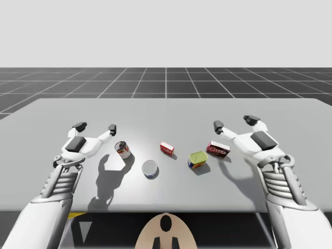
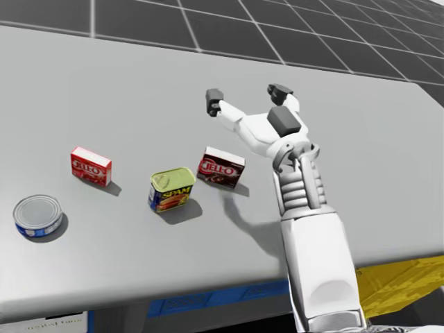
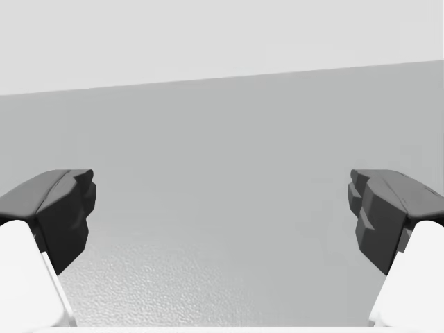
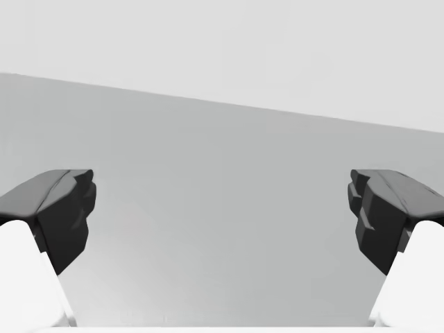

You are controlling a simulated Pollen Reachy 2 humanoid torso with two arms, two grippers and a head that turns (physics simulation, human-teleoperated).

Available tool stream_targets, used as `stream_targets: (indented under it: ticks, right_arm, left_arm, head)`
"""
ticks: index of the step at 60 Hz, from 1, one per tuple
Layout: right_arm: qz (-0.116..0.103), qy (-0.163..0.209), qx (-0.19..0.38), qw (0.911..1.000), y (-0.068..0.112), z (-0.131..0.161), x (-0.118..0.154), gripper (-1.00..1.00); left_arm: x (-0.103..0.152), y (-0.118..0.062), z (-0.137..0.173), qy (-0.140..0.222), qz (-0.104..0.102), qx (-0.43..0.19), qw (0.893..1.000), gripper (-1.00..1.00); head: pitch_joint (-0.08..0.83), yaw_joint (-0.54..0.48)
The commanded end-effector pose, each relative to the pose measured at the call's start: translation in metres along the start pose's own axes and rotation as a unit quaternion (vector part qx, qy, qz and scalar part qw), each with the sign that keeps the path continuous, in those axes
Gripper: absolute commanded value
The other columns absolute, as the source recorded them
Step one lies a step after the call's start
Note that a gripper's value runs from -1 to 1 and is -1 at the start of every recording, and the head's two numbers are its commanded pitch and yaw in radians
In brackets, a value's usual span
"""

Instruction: Pick up the pudding box and lift it.

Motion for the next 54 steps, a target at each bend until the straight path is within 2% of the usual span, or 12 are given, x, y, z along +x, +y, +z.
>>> stream_targets:
  ticks: [1, 3, 4, 7, 14, 23, 26, 27, 30, 32, 40, 54]
  right_arm:
    - [0.012, 0.028, 0.084, 0.996, -0.017, 0.033, 0.013, -1.0]
    - [0.003, 0.036, 0.1, 0.9943, -0.02, 0.038, 0.014, -1.0]
    - [-0.012, 0.036, 0.116, 0.9926, -0.023, 0.046, 0.013, -1.0]
    - [0.02, 0.046, 0.139, 0.989, -0.03, 0.055, 0.01, -1.0]
    - [0.04, 0.07, 0.181, 0.9802, -0.041, 0.07, -0.004, -1.0]
    - [0.085, 0.079, 0.221, 0.9684, -0.053, 0.076, -0.032, -1.0]
    - [0.082, 0.088, 0.229, 0.966, -0.056, 0.075, -0.04, -1.0]
    - [0.089, 0.086, 0.229, 0.9654, -0.057, 0.073, -0.045, -1.0]
    - [0.085, 0.076, 0.227, 0.9672, -0.059, 0.07, -0.056, -1.0]
    - [0.094, 0.091, 0.231, 0.9642, -0.063, 0.066, -0.064, -1.0]
    - [0.083, 0.104, 0.23, 0.964, -0.074, 0.052, -0.085, -1.0]
    - [0.068, 0.105, 0.274, 0.9536, -0.075, 0.029, -0.105, -1.0]
  left_arm:
    - [0.0, -0.001, 0.0, 0.001, -0.001, 0.0, 1.0, -1.0]
    - [0.0, -0.001, 0.0, 0.001, -0.001, 0.0, 1.0, -1.0]
    - [-0.001, -0.001, 0.0, 0.002, -0.002, -0.001, 1.0, -1.0]
    - [-0.001, -0.001, -0.001, 0.002, -0.002, -0.001, 1.0, -1.0]
    - [-0.001, -0.001, -0.001, 0.004, -0.003, -0.001, 1.0, -1.0]
    - [-0.003, -0.001, -0.001, 0.006, -0.004, -0.002, 1.0, -1.0]
    - [-0.003, -0.002, -0.002, 0.006, -0.004, -0.002, 1.0, -1.0]
    - [-0.003, -0.002, -0.002, 0.007, -0.004, -0.002, 1.0, -1.0]
    - [-0.004, -0.003, -0.002, 0.008, -0.006, -0.001, 1.0, -1.0]
    - [-0.005, -0.004, -0.002, 0.008, -0.009, -0.002, 1.0, -1.0]
    - [-0.007, -0.006, -0.003, 0.01, -0.013, -0.004, 1.0, -1.0]
    - [-0.008, -0.008, -0.003, 0.01, -0.016, -0.005, 1.0, -1.0]
  head:
    - [0.651, -0.38]
    - [0.65, -0.38]
    - [0.648, -0.38]
    - [0.646, -0.38]
    - [0.643, -0.38]
    - [0.635, -0.38]
    - [0.632, -0.38]
    - [0.631, -0.38]
    - [0.63, -0.38]
    - [0.631, -0.38]
    - [0.635, -0.38]
    - [0.634, -0.38]
